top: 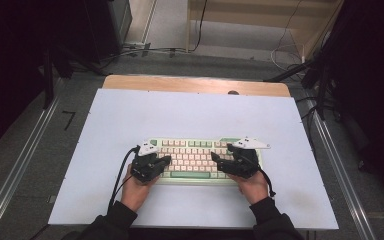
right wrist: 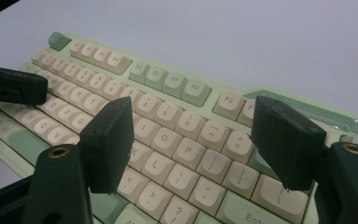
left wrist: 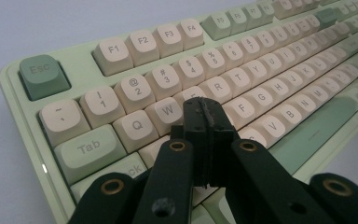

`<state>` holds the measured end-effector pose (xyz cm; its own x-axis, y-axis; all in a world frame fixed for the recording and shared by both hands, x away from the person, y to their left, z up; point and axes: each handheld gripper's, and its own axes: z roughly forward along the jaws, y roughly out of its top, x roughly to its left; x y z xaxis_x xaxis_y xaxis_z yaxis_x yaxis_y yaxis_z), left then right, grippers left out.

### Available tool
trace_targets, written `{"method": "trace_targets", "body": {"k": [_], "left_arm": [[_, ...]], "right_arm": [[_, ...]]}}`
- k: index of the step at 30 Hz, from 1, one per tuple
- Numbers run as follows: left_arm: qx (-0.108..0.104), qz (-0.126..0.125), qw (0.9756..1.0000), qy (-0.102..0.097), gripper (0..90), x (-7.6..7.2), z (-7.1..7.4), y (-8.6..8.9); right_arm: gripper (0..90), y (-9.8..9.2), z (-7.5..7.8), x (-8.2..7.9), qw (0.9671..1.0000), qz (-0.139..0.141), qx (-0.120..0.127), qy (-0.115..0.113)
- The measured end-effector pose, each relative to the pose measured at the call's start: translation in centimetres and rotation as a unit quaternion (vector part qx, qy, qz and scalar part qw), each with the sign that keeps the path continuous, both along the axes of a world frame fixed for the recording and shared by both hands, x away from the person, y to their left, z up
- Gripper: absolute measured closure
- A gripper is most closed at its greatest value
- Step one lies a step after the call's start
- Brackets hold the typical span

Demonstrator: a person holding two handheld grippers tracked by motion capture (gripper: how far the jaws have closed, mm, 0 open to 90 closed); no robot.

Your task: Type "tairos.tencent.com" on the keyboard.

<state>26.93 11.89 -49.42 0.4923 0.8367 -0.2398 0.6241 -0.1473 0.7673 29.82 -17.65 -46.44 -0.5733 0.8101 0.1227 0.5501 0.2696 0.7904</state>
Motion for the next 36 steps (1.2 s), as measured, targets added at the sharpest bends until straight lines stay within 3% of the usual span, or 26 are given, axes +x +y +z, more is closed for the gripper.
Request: {"method": "trace_targets", "body": {"k": [2,7,11,18,29,36], "left_arm": [[-0.016,0.002,0.9998,-0.01,82.5,-0.2,0.4,0.2],[-0.032,0.024,0.9978,-0.053,52.0,-0.6,1.5,1.1],[-0.037,0.05,0.9964,-0.057,42.4,-0.5,1.8,1.9],[-0.035,0.076,0.995,-0.055,42.0,-0.2,1.5,2.8],[-0.029,0.077,0.9948,-0.059,39.3,-0.2,1.4,2.8],[-0.025,0.076,0.995,-0.06,39.0,-0.2,1.4,2.7]], "right_arm": [[28.3,0.0,0.0,0.0,1.0,0.0,0.0,-0.001],[28.3,-0.2,0.0,0.0,1.0,-0.003,0.003,-0.002],[29.6,-0.1,0.1,-0.1,1.0,-0.003,0.001,-0.006],[43.8,-0.2,0.2,-0.3,0.9998,-0.003,0.003,-0.02],[84.1,-0.6,0.4,-0.8,0.9995,0.012,0.016,-0.024],[87.5,-1.2,0.6,-1.4,0.9993,0.016,0.02,-0.026]]}}
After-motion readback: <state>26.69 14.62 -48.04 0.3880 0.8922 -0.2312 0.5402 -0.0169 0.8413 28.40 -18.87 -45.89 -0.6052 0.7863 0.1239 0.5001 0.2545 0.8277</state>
